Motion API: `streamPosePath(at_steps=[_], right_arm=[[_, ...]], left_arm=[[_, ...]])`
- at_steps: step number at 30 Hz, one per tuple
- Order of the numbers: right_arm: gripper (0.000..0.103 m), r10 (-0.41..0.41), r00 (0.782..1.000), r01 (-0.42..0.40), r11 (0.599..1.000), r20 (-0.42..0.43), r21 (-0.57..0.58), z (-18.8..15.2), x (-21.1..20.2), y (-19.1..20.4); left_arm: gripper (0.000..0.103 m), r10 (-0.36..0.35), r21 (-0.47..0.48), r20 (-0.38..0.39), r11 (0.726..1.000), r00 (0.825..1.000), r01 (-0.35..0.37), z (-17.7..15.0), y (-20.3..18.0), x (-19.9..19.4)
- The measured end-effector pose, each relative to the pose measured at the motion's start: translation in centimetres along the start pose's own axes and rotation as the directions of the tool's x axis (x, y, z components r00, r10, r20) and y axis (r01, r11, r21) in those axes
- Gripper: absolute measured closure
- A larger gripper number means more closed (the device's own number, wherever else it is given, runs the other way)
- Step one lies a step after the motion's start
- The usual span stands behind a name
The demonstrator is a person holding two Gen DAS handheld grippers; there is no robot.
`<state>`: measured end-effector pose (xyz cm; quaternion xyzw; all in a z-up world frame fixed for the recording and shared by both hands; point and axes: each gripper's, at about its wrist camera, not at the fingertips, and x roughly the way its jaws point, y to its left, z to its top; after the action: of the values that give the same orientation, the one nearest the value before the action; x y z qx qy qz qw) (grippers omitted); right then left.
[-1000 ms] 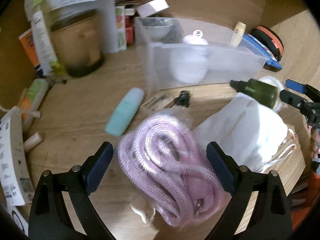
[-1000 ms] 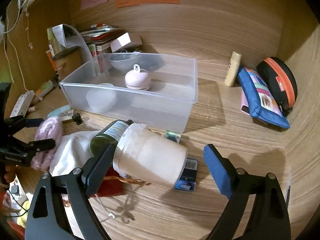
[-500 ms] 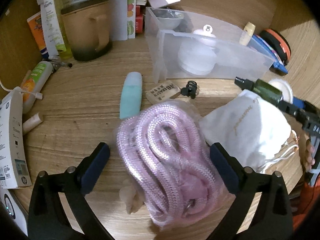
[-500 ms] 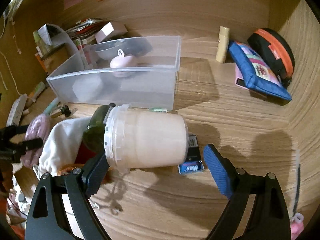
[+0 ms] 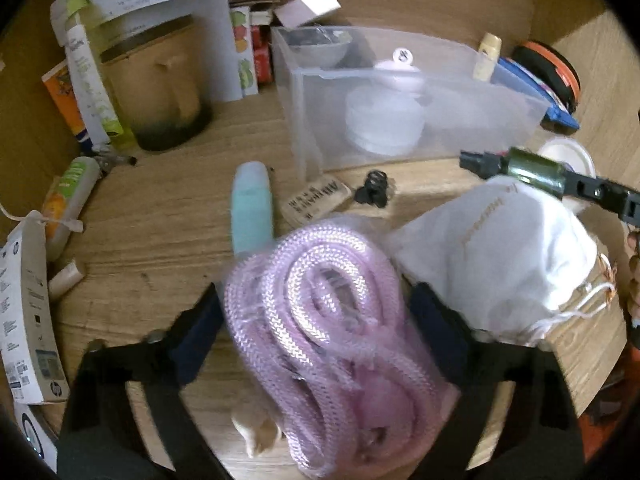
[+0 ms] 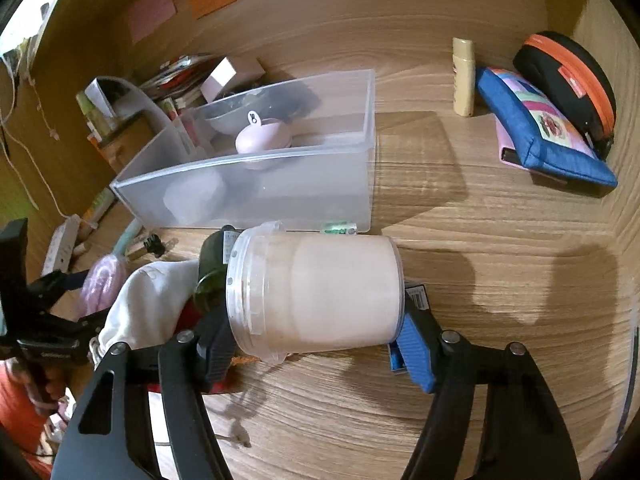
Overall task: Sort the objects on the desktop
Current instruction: 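Carry the pink rope bag and cream jar toward the clear box with both grippers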
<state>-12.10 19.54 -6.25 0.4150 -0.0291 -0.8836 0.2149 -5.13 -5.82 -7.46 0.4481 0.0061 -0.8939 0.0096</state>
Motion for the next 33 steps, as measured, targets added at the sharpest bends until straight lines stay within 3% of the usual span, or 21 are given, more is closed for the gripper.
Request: streamPosePath(at_steps=[4, 14, 33], right_arm=[[0.037, 0.017, 1.0, -0.017, 1.0, 0.012, 0.021, 0.2, -0.3, -0.4], [0.037, 0.022, 0.995, -0.024, 1.0, 0.093, 0.017, 1.4, -3.3, -0.2], [0.037, 0.02, 0.98, -0.014, 0.999, 0.196, -0.033, 5.3, -5.4, 1.6]], left_arm=[[0.032, -0.015, -0.04, 0.004, 0.999, 1.0, 0.015, 0.5, 0.9, -0.3], [0.034, -0.025, -0.097, 0.107, 0.995, 0.994, 0.036, 1.8, 2.0, -3.0], [0.035, -0.11, -0.134, 0.336, 0.977, 0.935, 0.164, 7.3, 2.5, -7.7]])
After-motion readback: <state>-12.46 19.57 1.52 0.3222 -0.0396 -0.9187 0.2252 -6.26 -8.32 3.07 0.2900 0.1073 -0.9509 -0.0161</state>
